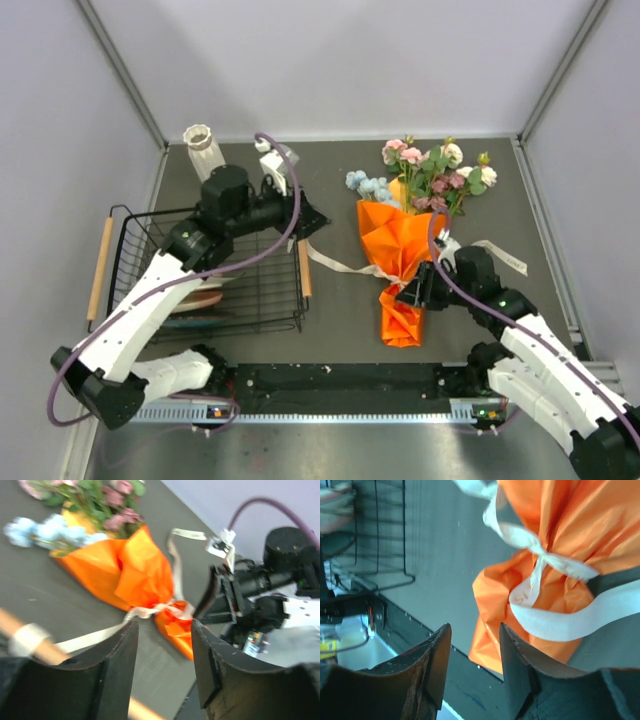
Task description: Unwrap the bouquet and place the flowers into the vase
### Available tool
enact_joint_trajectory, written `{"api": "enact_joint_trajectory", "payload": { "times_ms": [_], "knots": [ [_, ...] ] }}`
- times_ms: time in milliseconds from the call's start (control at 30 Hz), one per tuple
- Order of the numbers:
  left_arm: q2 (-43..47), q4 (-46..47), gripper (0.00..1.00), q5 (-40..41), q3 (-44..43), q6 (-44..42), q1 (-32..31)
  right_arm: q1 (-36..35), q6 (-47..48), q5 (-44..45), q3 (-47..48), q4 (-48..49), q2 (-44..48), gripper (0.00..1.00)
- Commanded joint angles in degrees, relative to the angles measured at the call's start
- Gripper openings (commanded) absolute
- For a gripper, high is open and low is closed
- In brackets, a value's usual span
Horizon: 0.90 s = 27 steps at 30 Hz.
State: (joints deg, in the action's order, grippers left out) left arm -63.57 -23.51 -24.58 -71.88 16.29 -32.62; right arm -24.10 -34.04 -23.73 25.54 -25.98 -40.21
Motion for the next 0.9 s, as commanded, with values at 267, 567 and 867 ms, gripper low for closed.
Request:
{"api": "enact_joint_trajectory", "payload": {
  "times_ms": [267,567,867],
  "knots": [
    [-16.13,13.9,0.34,9.19,6.73,12.61,-17.82,0.72,-6.64,21.96,11.21,0.3,-12.26,0.29],
    [-30.28,12.96,0.3,11.13,2.8,11.3,-21.08,0.63,-1.3,17.66,5.84,10.6,-15.43,0.27],
    [-32.13,18.93,0.35,7.09,6.13,13.15,-21.08,0.72,1.26,15.2,2.06,13.49,-17.36,0.28]
  ]
}}
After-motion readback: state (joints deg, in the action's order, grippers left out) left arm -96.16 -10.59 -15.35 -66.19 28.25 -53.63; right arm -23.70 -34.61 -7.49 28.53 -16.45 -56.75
